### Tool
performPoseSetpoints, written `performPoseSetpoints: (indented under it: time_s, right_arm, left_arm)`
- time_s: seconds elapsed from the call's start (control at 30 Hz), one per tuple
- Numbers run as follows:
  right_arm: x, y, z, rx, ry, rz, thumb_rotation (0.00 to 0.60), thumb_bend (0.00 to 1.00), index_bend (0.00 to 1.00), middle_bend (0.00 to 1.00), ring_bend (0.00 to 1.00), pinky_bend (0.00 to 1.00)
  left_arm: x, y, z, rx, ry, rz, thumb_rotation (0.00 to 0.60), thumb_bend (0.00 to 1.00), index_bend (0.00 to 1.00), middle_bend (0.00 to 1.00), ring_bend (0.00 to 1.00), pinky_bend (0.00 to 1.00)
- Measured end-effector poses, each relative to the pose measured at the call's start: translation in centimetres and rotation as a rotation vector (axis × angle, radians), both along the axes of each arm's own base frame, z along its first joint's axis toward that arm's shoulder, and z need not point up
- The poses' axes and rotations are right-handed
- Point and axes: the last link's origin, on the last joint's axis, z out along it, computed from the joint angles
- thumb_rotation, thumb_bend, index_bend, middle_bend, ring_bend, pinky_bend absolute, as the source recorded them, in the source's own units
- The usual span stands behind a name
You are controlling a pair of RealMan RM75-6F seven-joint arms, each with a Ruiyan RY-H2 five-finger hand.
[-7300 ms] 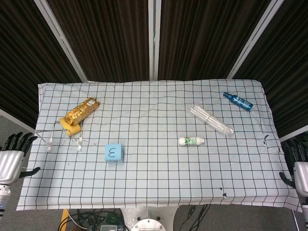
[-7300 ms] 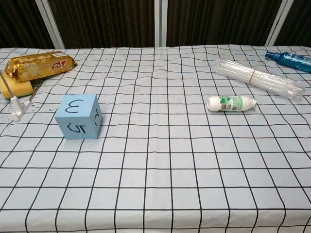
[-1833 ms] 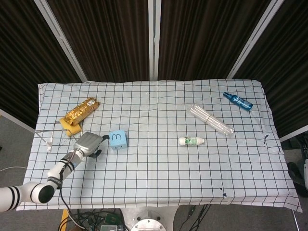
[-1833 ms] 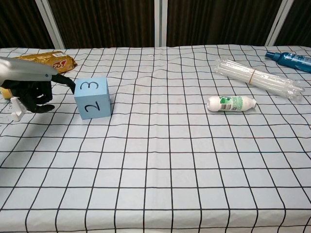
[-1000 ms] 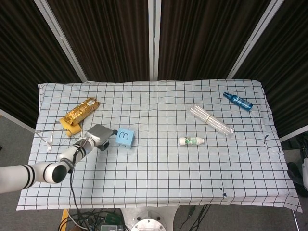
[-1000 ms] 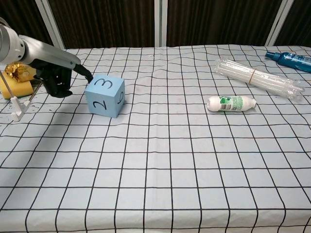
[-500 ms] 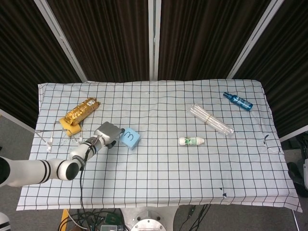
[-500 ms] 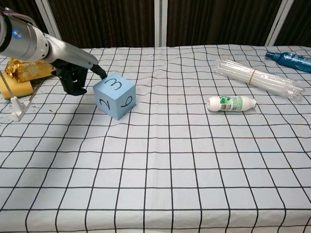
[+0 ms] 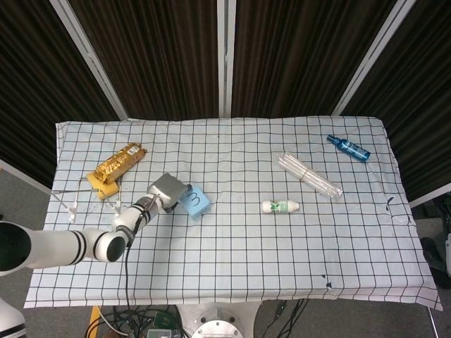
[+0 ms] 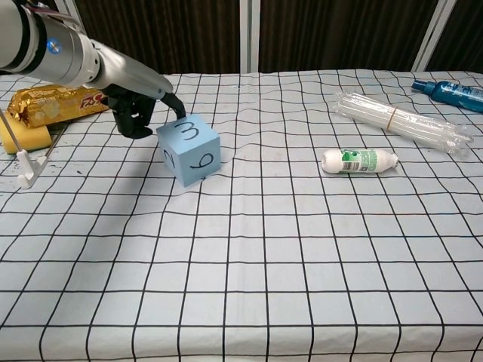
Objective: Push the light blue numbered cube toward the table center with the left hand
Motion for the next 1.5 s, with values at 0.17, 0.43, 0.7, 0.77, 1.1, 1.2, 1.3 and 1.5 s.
performPoseSetpoints:
  time_s: [0.17,0.43,0.7,0.77,1.1,1.2,1.3,1.5]
  right_arm:
    - [0.0,-0.1,0.0,0.000,-0.001,0.000,0.600,0.15,0.00,0.00,0.00,0.00]
    - [0.0,-0.2,-0.1,0.003,-0.003,0.000,0.600,0.15,0.00,0.00,0.00,0.00]
    - [-0.3,-0.2,-0.1,0.003,-0.008,-0.007,0.600,0.16,0.00,0.00,0.00,0.00]
    - [-0.3,-0.2,-0.1,0.004,-0.009,-0.008,0.600,0.16,0.00,0.00,0.00,0.00]
    - [-0.2,-0.2,0.0,0.003,-0.009,-0.005,0.600,0.15,0.00,0.00,0.00,0.00]
    - [-0.2,-0.2,-0.1,0.005,-0.010,-0.005,0.600,0.16,0.00,0.00,0.00,0.00]
    - [-0.3,-0.2,-0.1,0.005,-0.010,-0.006,0.600,0.16,0.00,0.00,0.00,0.00]
    - [-0.5,-0.2,0.0,0.003,-0.012,-0.013,0.600,0.16,0.00,0.00,0.00,0.00]
  left_arm:
    - [0.3,0.4,0.3,0.008,0.011,-0.002,0.600,0.52,0.20,0.84,0.85,0.82]
    - [1.1,-0.4,-0.1,-0.030,-0.002,-0.021,0.600,0.52,0.21,0.83,0.84,0.82]
    - [2.1,-0.9,-0.7,-0.046,-0.041,-0.062,0.600,0.52,0.21,0.83,0.84,0.82]
    - [2.2,-1.0,-1.0,-0.055,-0.046,-0.072,0.600,0.52,0.21,0.83,0.84,0.82]
    - [3.0,-1.6,-1.6,-0.082,-0.063,-0.113,0.600,0.52,0.21,0.82,0.84,0.82]
    - [3.2,-1.7,-1.9,-0.088,-0.057,-0.125,0.600,0.51,0.21,0.82,0.84,0.82]
    - [3.3,-1.6,-2.1,-0.086,-0.049,-0.138,0.600,0.52,0.21,0.81,0.84,0.81]
    - [3.4,-1.2,-2.6,-0.070,-0.045,-0.146,0.600,0.52,0.20,0.81,0.84,0.81]
